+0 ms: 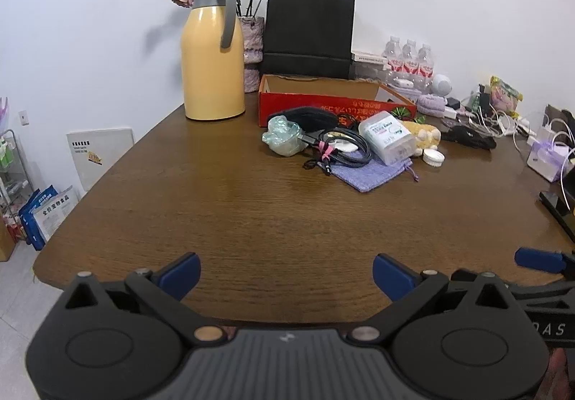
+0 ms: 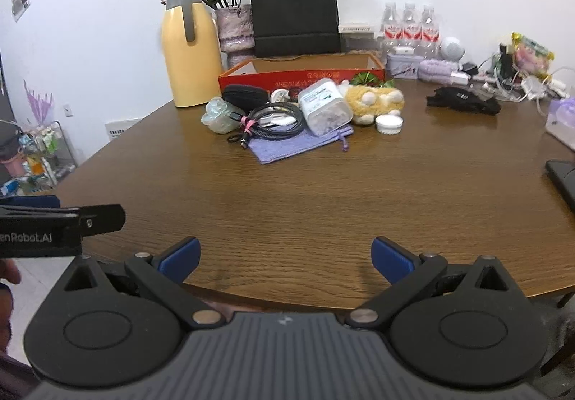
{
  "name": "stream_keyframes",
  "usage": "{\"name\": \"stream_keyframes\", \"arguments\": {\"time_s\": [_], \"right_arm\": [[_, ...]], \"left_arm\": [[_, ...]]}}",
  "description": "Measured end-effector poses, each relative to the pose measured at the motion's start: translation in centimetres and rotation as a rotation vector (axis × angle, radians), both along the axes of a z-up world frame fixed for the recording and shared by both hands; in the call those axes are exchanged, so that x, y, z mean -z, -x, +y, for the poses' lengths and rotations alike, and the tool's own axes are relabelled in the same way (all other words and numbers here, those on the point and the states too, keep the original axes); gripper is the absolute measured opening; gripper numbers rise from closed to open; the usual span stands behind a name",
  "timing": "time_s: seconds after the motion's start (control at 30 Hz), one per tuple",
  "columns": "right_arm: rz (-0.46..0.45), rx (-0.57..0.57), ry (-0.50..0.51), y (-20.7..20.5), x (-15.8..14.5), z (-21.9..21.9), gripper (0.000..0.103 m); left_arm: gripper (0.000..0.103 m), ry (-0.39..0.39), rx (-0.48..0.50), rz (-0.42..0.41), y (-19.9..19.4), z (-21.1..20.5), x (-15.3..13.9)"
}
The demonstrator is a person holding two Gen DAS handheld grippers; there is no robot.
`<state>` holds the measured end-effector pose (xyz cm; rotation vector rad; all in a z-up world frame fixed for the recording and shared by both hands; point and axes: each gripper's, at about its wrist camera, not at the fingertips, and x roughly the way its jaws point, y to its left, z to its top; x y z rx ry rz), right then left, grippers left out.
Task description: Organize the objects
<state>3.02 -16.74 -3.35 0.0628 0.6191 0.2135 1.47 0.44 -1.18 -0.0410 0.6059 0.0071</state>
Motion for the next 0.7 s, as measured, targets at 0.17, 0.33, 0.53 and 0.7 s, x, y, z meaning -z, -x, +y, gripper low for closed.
{"name": "stream_keyframes", "arguments": {"time_s": [0.17,0.33,0.53,0.7], "right_arm": [[0.003,0.025,-0.034,-1.3,0.0,-1.2,0.103],[-0.109,0.118,-0.017,-3.2,-1.1,-2.3,0.103],[-0.099,0.073,0.108,-7.4,-0.8,-1.0,0.103],[-0.179,-0.035,-0.022,-13.3,-2.8,-0.1,0.103]], "left_arm": [[0.102,0.040,0.019,0.001,-0.9,0.3,0.2],[0.103,0.044,0.006,0.003,-3.3,0.7,0.3],[0.102,0.066,0.001,-0.004,-8.5,2.3,0.1],[0.101,0.016,-0.014,-0.063,-15.9,4.2,-0.6]]}}
